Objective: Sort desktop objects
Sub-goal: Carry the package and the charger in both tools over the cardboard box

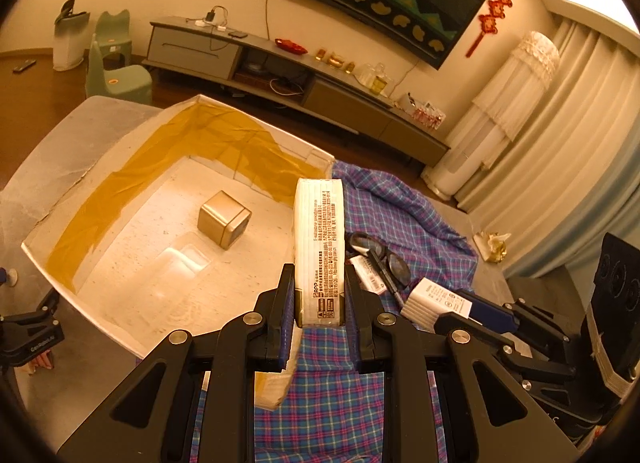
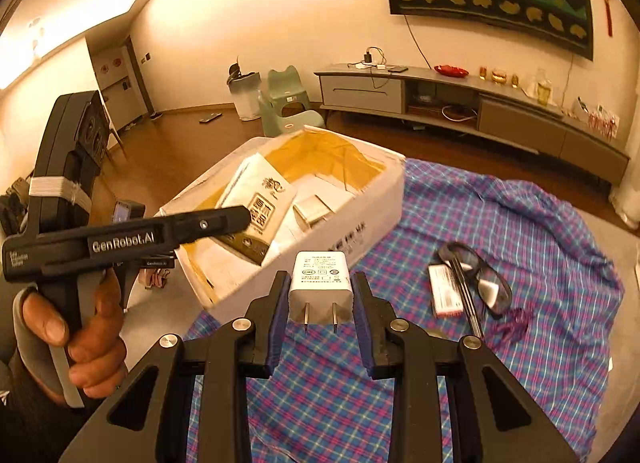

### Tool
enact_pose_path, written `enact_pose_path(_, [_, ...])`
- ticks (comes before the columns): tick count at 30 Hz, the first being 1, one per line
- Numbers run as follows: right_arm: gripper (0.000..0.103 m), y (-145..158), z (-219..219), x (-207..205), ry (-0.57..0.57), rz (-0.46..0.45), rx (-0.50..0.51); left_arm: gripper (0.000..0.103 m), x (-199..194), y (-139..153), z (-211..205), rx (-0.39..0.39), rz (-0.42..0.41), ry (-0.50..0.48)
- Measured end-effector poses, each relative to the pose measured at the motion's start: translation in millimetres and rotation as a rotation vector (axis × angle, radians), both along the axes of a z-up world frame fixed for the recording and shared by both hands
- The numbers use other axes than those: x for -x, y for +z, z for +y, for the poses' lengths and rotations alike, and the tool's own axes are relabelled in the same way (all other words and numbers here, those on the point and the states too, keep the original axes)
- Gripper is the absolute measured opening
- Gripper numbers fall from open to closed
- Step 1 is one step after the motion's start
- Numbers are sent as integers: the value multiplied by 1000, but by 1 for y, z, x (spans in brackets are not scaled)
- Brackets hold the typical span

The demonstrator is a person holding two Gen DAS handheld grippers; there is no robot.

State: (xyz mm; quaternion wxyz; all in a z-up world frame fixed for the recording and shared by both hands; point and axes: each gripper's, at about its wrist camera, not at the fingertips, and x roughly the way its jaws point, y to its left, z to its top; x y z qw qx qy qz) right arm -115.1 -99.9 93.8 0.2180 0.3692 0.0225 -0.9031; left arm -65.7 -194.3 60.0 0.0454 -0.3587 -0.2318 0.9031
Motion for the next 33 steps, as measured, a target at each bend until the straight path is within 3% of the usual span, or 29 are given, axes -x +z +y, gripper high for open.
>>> enact_pose_path(21, [32,9,-88,55,86,2,-115,22,-7,-6,-78,-77,-5,141])
enact_pose_path(33, [32,-4,-121,92,123,-16,-202,22,11,-26,-97,-26,-86,200])
